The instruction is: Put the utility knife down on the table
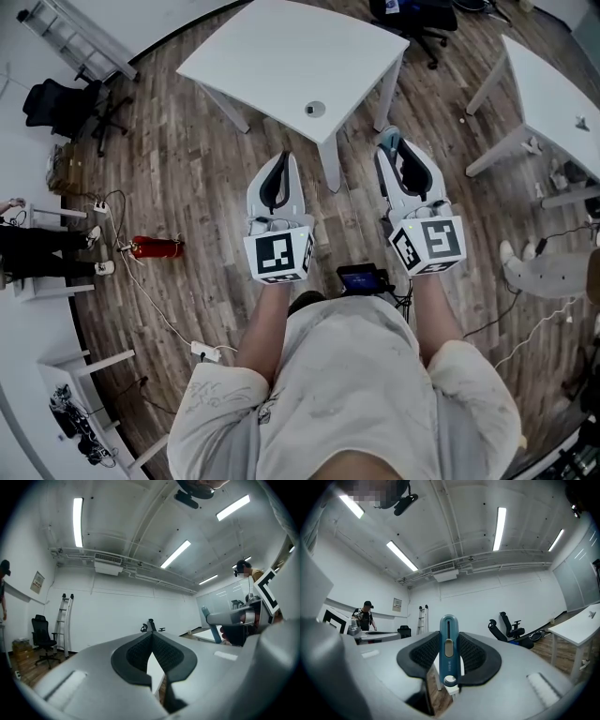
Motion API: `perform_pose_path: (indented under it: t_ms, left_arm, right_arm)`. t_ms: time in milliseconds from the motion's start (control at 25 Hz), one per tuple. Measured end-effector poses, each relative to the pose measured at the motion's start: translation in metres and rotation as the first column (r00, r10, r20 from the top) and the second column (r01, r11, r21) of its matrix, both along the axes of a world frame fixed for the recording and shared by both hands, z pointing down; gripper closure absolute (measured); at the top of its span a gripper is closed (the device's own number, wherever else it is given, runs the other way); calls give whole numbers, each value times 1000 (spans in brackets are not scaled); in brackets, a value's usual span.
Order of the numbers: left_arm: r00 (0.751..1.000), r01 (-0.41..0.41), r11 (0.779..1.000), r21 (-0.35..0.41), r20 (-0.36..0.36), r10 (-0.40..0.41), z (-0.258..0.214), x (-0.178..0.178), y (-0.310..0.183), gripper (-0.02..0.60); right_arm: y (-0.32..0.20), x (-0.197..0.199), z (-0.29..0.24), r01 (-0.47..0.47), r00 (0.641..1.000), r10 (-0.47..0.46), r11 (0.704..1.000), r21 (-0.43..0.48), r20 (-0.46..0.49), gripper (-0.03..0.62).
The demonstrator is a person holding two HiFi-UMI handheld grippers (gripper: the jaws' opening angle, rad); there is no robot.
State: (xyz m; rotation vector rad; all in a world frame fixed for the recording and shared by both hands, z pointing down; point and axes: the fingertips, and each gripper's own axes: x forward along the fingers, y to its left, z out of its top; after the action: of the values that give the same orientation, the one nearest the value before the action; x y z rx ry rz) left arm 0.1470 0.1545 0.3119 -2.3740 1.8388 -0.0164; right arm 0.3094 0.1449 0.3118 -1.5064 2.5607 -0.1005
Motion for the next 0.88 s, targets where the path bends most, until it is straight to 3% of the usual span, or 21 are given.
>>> perform_pose_path:
  t_ms: [120, 400, 600, 880]
  left_arm:
    - [1000, 10, 1000, 3, 7, -10, 4, 0, -32, 561]
    - [1000, 8, 1000, 0, 1, -8, 9, -37, -95, 561]
    - [1000, -12, 1000, 8, -7, 12, 7, -99, -154, 561]
    - [999, -42, 999, -1, -29, 42, 6, -239, -261, 561]
  right_arm:
    - [-35, 3, 7, 8, 1000, -8, 1000, -1, 15, 459]
    - [-98, -40, 13, 17, 1000, -17, 1000, -13, 1, 459]
    - [-154, -105, 10, 4, 1000, -4, 1000, -17, -10, 459]
    - [-258, -247, 6, -26, 999, 25, 999, -29, -37, 459]
